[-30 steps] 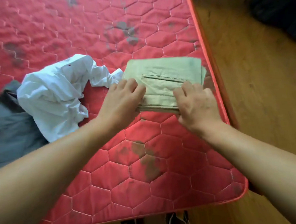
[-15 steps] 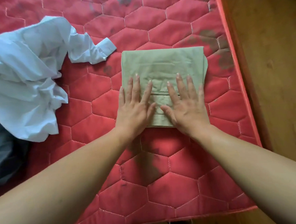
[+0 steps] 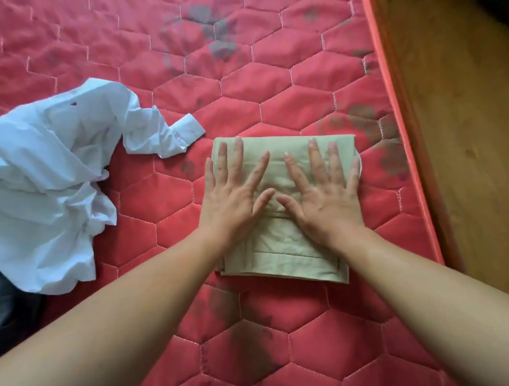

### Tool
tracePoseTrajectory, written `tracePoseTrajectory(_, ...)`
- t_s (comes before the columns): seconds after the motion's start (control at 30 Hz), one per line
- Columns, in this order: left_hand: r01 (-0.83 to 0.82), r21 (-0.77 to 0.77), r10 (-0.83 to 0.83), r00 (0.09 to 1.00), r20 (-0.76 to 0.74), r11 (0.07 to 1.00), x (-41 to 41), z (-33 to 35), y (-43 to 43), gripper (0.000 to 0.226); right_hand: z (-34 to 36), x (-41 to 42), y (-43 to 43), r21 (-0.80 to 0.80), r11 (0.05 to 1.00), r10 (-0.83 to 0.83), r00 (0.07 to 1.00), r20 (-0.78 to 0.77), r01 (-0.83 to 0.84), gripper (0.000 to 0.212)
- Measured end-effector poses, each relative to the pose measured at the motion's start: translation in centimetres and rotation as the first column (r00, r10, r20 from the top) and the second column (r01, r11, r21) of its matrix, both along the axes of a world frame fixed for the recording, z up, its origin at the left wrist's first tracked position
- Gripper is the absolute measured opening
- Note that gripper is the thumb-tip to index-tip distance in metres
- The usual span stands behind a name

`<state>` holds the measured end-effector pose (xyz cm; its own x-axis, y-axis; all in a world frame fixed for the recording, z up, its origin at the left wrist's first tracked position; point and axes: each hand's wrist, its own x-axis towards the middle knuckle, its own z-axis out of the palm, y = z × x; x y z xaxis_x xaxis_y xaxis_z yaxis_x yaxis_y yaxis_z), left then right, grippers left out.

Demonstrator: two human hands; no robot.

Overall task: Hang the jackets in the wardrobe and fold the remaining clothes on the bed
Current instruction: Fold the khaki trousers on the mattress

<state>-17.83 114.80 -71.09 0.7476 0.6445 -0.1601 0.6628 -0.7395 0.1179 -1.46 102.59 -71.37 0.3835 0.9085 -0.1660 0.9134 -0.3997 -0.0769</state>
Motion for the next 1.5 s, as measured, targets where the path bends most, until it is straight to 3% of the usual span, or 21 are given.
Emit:
tracePoseTrajectory(0.17, -0.009, 0.016, 0.009, 1.000, 0.013, 1.000, 0.8, -3.3, 0.8, 0.068, -3.3, 0.9, 0.8, 0.017, 0.999, -0.045, 0.999, -0.015, 0.045, 0.077)
tracePoseTrajectory(0.3, -0.038, -0.125, 0.038, 0.999, -0.004, 0.991, 1.1, -1.3, 1.0, 0.069, -1.7, 0.8, 0.8, -0.037, 0.998, -0.061, 0.995, -0.079, 0.058, 0.078)
tracePoseTrajectory(0.37, -0.133, -0.266, 0.176, 0.974, 0.145, 0.955, -0.1, -0.1, 0.3, 0.072, -0.8, 0.2, -0.5, 0.006, 0.969, -0.242, 0.952, -0.190, 0.248, 0.083)
tracePoseTrajectory(0.47, -0.312, -0.452, 0.486, 0.803, 0.344, 0.836, -3.1, 1.0, -1.8, 0.084, 0.3, -1.9, -4.3, 0.094, 0.761, -0.535, 0.703, -0.469, 0.642, 0.088)
tracePoseTrajectory(0.53, -0.409, -0.617, 0.680, 0.671, 0.296, 0.672, -4.2, 1.4, -2.7, 0.088, 1.0, -3.3, -6.2, 0.087, 0.672, -0.556, 0.578, -0.597, 0.735, 0.085)
tracePoseTrajectory(0.6, -0.445, -0.792, 0.835, 0.531, 0.142, 0.418, -4.5, 1.9, -2.6, 0.072, 1.7, -3.6, -6.6, -0.022, 0.593, -0.584, 0.412, -0.699, 0.805, 0.084)
tracePoseTrajectory(0.63, -0.413, -0.866, 0.875, 0.481, 0.056, 0.283, -4.6, 2.0, -2.5, 0.056, 2.1, -3.0, -6.4, -0.119, 0.519, -0.593, 0.257, -0.763, 0.846, 0.080)
tracePoseTrajectory(0.67, -0.371, -0.913, 0.890, 0.456, -0.019, 0.171, -4.7, 2.3, -2.4, 0.045, 2.7, -2.3, -5.9, -0.246, 0.434, -0.555, 0.043, -0.831, 0.866, 0.073)
tracePoseTrajectory(0.7, -0.320, -0.943, 0.891, 0.450, -0.067, 0.091, -4.8, 2.7, -2.3, 0.040, 3.1, -1.4, -5.5, -0.390, 0.381, -0.473, -0.185, -0.861, 0.839, 0.062)
tracePoseTrajectory(0.73, -0.277, -0.960, 0.886, 0.453, -0.101, 0.032, -4.8, 3.1, -2.1, 0.041, 3.8, -0.5, -5.2, -0.509, 0.371, -0.413, -0.353, -0.839, 0.776, 0.050)
tracePoseTrajectory(0.77, -0.243, -0.970, 0.879, 0.460, -0.126, -0.012, -5.2, 3.8, -2.2, 0.043, 4.9, -0.2, -5.2, -0.583, 0.398, -0.406, -0.434, -0.804, 0.709, 0.042)
tracePoseTrajectory(0.8, -0.215, -0.976, 0.870, 0.472, -0.144, -0.044, -5.5, 4.6, -2.3, 0.044, 6.0, -0.1, -5.3, -0.616, 0.442, -0.422, -0.455, -0.784, 0.652, 0.038)
tracePoseTrajectory(0.93, -0.151, -0.983, 0.847, 0.504, -0.170, -0.107, -8.8, 10.0, -4.0, 0.044, 11.4, -2.8, -6.4, -0.516, 0.585, -0.375, -0.356, -0.856, 0.626, 0.042)
tracePoseTrajectory(1.17, -0.051, -0.999, 0.906, 0.422, -0.035, -0.015, -18.2, 26.1, -6.4, 0.053, 27.6, -11.1, -7.5, -0.291, 0.690, -0.231, -0.180, -0.956, 0.663, 0.038)
tracePoseTrajectory(1.27, -0.081, -0.994, 0.925, 0.378, 0.044, 0.080, -22.4, 34.2, -8.1, 0.053, 35.1, -14.4, -8.0, -0.204, 0.765, -0.170, -0.115, -0.979, 0.611, 0.045)
tracePoseTrajectory(1.37, -0.101, -0.975, 0.935, 0.319, 0.157, 0.198, -26.7, 41.3, -10.0, 0.067, 42.2, -17.2, -8.6, -0.088, 0.870, -0.103, 0.003, -0.995, 0.485, 0.076)
tracePoseTrajectory(1.43, -0.123, -0.955, 0.919, 0.329, 0.218, 0.271, -29.6, 46.1, -11.6, 0.094, 46.5, -18.8, -8.6, 0.025, 0.926, -0.020, 0.116, -0.993, 0.377, 0.109)
tracePoseTrajectory(1.5, -0.163, -0.914, 0.883, 0.366, 0.294, 0.372, -32.2, 50.6, -14.0, 0.098, 50.3, -20.6, -8.6, 0.081, 0.969, 0.047, 0.149, -0.988, 0.232, 0.117)
